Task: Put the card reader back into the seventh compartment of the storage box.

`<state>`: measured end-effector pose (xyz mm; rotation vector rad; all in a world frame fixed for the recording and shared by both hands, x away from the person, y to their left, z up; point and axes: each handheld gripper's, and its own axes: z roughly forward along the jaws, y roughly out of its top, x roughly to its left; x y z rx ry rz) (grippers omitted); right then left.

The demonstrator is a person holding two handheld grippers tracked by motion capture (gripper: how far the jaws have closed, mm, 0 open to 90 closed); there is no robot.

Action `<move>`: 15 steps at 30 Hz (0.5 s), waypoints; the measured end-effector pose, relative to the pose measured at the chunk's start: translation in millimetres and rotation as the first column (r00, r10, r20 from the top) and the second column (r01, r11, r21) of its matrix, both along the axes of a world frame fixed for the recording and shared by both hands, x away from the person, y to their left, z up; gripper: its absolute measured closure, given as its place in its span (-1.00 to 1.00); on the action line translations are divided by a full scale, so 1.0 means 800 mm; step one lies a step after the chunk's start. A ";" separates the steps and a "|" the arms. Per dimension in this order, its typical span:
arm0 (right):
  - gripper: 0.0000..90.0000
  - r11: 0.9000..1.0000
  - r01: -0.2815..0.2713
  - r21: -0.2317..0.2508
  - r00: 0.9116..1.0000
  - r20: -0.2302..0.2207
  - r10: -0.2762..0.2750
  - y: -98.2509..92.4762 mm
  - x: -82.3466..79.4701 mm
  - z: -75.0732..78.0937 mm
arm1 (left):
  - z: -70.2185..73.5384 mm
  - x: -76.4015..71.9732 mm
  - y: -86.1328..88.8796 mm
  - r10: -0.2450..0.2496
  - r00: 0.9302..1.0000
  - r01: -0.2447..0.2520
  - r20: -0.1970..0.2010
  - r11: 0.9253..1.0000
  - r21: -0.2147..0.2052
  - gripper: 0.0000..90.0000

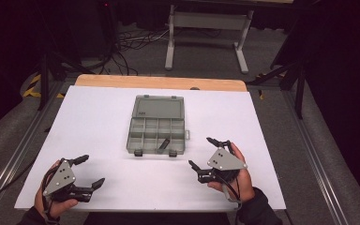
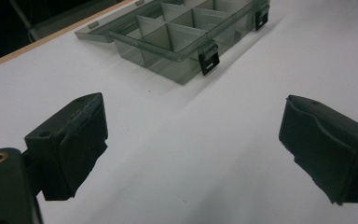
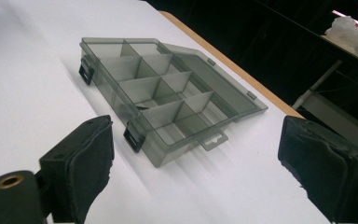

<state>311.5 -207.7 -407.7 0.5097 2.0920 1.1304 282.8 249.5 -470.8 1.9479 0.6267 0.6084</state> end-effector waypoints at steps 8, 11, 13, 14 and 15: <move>-0.74 1.000 0.012 -0.005 1.000 0.005 -0.012 -0.013 -0.006 -0.008 | -0.001 0.000 -0.001 0.000 1.000 0.000 -0.005 1.000 -0.005 -0.81; -0.74 1.000 0.014 -0.005 1.000 0.003 -0.014 -0.016 -0.007 -0.010 | -0.001 0.000 -0.001 0.000 1.000 0.000 -0.005 1.000 -0.005 -0.81; -0.74 1.000 0.021 -0.006 1.000 0.003 -0.021 -0.021 -0.009 -0.012 | -0.001 0.000 -0.001 0.002 1.000 -0.002 -0.005 1.000 0.000 -0.81; -0.74 1.000 0.022 -0.005 1.000 0.003 -0.022 -0.023 -0.009 -0.013 | -0.001 0.000 -0.001 0.000 1.000 0.000 -0.006 1.000 0.002 -0.81; -0.74 0.999 0.030 -0.015 1.000 0.006 -0.030 -0.025 -0.010 -0.015 | -0.001 0.000 -0.001 0.000 1.000 0.000 -0.006 1.000 0.002 -0.81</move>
